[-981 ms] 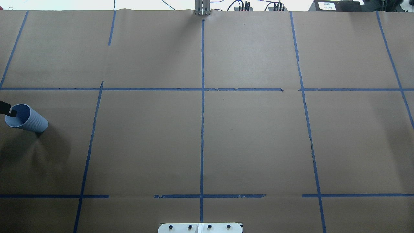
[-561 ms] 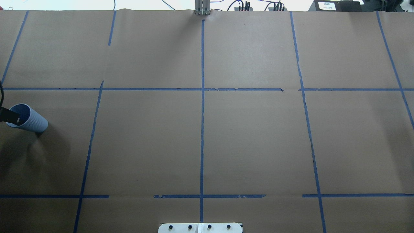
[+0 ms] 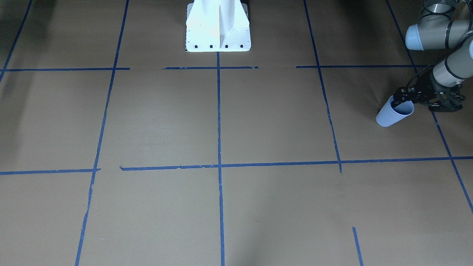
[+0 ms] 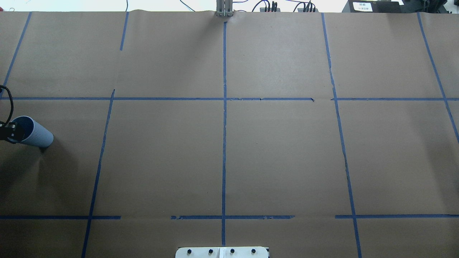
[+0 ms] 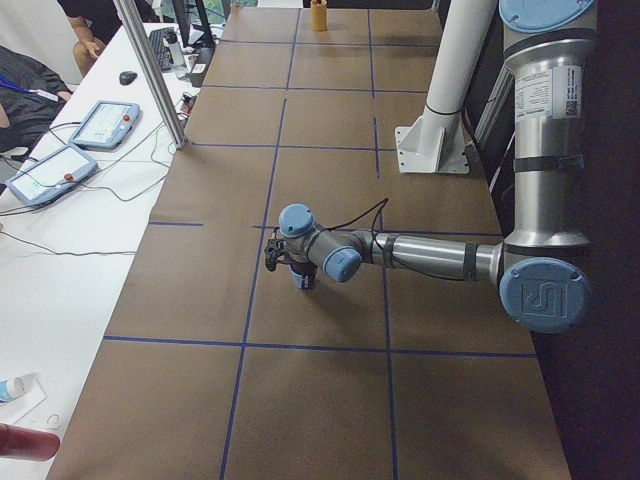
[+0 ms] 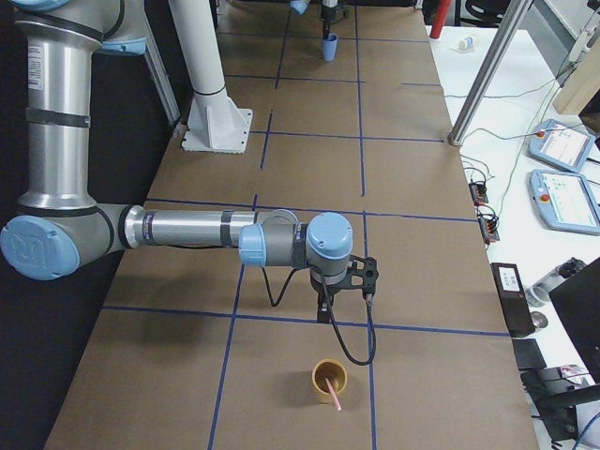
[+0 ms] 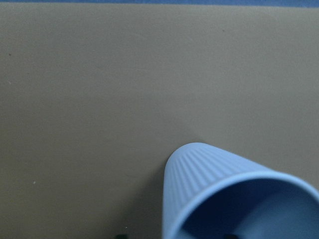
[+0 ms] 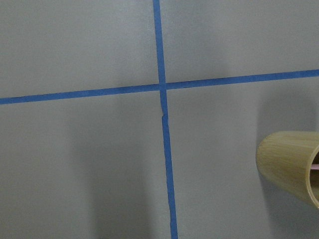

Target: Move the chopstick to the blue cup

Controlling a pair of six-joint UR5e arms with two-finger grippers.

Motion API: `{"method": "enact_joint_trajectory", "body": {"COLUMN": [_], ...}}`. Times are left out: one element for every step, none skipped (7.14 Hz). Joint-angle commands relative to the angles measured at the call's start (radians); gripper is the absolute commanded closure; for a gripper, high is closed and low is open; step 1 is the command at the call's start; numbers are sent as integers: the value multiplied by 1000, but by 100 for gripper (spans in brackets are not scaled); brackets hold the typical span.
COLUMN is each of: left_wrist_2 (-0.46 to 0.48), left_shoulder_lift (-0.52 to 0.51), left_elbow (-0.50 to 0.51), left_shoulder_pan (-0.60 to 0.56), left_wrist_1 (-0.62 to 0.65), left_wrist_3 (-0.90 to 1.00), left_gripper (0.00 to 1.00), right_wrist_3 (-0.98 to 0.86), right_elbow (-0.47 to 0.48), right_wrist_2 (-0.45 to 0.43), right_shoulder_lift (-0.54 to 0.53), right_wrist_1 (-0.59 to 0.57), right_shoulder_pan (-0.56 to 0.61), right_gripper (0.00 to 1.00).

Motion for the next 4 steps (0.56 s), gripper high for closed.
{"method": "enact_joint_trajectory", "body": {"left_wrist_2": [-7,-9,-8,-6], "left_shoulder_lift": [-25,-63,-110,-232], "left_elbow": [-37,-115,-265,-391], "left_shoulder_pan": [-21,-44,-47,-47], "left_wrist_1": [80,225,459,741], "left_wrist_3": [-7,-5,-5,-5], "left_gripper": [100,100,100,100], "right_wrist_3": [0,-1,0,0], "right_elbow": [5,4,10,26], "right_wrist_2": [0,0,-2,-11], "right_shoulder_lift": [0,0,1,23], "right_wrist_1": [0,0,0,-2], "right_shoulder_pan": [0,0,0,0], "right_gripper": [0,0,0,0]}}
